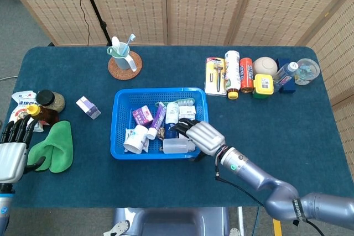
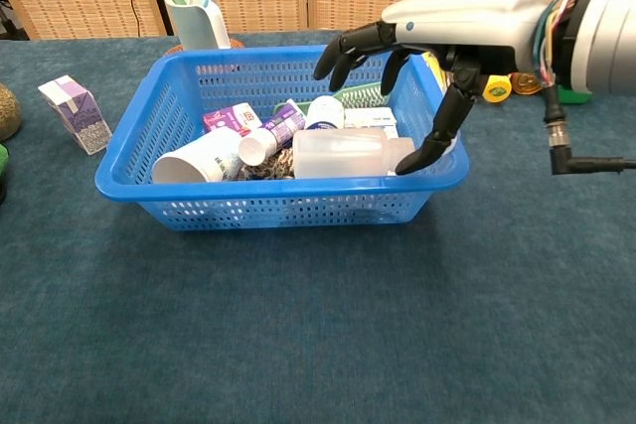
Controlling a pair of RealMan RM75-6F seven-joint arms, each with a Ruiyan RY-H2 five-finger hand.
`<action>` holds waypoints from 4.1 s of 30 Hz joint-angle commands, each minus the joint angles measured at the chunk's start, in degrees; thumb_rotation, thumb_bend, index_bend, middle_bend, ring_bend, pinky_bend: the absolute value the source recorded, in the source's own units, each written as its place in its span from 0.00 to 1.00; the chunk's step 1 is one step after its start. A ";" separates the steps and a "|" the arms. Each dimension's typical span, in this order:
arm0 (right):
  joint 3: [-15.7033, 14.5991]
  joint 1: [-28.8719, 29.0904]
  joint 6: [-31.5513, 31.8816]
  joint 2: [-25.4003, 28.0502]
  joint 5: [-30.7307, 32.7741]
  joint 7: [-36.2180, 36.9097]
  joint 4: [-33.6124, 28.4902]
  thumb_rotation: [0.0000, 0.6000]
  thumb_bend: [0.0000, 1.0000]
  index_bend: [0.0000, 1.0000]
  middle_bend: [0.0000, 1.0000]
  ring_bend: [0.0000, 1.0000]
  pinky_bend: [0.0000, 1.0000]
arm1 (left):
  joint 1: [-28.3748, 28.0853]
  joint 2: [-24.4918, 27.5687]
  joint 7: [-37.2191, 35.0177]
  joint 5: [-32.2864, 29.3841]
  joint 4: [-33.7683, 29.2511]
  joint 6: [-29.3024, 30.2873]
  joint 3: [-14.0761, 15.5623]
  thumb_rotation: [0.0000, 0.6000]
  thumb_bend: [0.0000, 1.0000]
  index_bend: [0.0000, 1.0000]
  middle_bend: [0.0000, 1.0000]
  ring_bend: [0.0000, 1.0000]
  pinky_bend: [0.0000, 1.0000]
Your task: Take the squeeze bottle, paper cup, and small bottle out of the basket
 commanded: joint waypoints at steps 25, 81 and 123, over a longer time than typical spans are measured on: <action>-1.72 5.09 0.52 -5.32 10.33 -8.71 4.01 1.00 0.19 0.34 0.36 0.27 0.35 | 0.03 0.46 -1.07 -0.19 0.27 0.18 -0.07 1.00 0.15 0.00 0.00 0.00 0.00; -6.29 -11.10 9.10 6.40 -0.28 17.51 25.92 1.00 0.00 0.00 0.00 0.00 0.00 | -1.70 1.48 -3.79 4.49 0.02 -0.76 0.57 1.00 0.15 0.00 0.00 0.00 0.00; -13.55 -32.40 43.39 5.16 -18.56 20.42 21.62 1.00 0.00 0.00 0.00 0.00 0.00 | -29.98 -13.40 18.77 -14.05 -5.53 -28.59 -6.27 1.00 0.12 0.00 0.00 0.00 0.00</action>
